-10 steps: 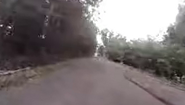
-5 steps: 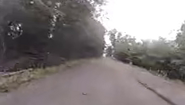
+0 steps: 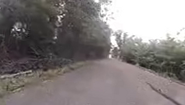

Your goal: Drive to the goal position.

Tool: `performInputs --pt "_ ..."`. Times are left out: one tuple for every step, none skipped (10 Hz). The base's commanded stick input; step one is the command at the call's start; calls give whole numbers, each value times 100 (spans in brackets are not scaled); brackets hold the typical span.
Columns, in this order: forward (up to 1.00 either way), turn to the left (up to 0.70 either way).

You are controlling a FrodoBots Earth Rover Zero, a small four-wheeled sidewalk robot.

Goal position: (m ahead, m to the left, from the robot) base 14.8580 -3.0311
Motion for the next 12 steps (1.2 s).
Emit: performInputs --pt "70 0" --pt "70 0" --pt "70 0" --pt "70 0" --pt "70 0" --pt "70 0" --pt "70 0" --pt "70 0" --pt "70 0" --pt "70 -33" --pt "70 -23" --pt "70 -1"
